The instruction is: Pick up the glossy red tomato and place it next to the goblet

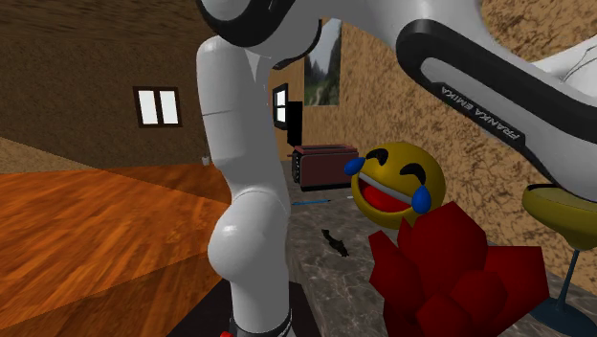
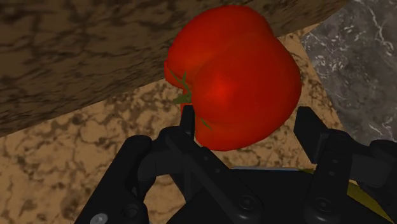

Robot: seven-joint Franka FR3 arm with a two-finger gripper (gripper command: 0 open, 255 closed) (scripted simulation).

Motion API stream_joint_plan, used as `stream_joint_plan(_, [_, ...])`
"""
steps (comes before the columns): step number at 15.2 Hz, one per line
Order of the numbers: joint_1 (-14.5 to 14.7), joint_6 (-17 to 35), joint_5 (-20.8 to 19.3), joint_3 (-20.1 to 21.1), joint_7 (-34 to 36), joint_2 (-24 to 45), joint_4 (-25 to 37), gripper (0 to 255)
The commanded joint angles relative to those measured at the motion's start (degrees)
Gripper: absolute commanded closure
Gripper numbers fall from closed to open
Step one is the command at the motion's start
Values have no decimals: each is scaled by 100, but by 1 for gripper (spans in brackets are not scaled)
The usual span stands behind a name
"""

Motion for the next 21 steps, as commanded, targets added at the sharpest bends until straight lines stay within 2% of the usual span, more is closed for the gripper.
stream_joint_plan(1, [593, -122, -885, -464, 918, 80, 61, 255])
stream_joint_plan(5, [1309, -347, -1954, -999, 2070, 198, 37, 255])
stream_joint_plan(10, [1800, -647, -2948, -1319, 3201, 371, -72, 255])
stream_joint_plan(11, [2125, -717, -3057, -1623, 3321, 398, -106, 255])
stream_joint_plan(14, [4802, -968, -3057, -4276, 3230, 372, -241, 255])
stream_joint_plan(16, [6309, -1136, -3057, -5769, 3163, 314, -326, 255])
stream_joint_plan(18, [7451, -1305, -3057, -6899, 3090, 229, -406, 255])
stream_joint_plan(19, [7899, -1391, -3057, -7342, 3051, 179, -445, 255])
stream_joint_plan(21, [8596, -1563, -3052, -8031, 2959, 60, -519, 255])
